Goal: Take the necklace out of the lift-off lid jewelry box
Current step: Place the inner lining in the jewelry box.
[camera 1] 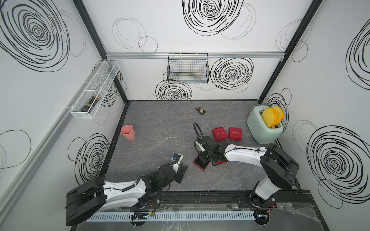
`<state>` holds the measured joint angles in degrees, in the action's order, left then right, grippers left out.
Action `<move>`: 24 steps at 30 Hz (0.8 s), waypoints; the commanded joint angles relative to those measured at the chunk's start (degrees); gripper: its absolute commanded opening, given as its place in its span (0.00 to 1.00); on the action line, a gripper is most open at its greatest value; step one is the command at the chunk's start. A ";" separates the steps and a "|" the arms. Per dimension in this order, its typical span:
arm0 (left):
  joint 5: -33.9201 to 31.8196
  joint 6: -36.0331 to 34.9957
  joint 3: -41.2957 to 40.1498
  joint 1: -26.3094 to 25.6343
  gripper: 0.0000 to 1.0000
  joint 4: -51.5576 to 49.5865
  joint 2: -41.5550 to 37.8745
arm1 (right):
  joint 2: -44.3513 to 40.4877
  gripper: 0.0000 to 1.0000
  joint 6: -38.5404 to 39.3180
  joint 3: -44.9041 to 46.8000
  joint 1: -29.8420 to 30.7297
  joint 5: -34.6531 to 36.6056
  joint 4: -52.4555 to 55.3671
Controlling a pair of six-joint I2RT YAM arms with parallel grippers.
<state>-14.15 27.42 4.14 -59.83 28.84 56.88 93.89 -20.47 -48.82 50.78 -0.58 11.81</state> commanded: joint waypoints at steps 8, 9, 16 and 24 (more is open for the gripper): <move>0.27 -0.16 -0.38 0.33 0.40 2.97 0.10 | -5.68 0.23 0.34 0.41 -0.34 -0.04 1.57; 0.34 -0.15 -0.38 0.38 0.40 2.94 0.23 | -7.06 0.25 0.38 0.04 -0.51 -0.04 2.14; 0.46 -0.12 -0.32 0.24 0.43 2.76 -0.17 | -16.72 0.51 0.11 0.78 -3.03 4.58 5.19; 1.14 -0.79 -0.27 0.07 0.62 2.87 -0.64 | -24.28 0.97 -0.94 9.25 -11.33 8.98 6.20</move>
<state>-13.32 26.87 4.14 -59.83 28.86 56.88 70.78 -20.97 -42.15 40.71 5.87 15.29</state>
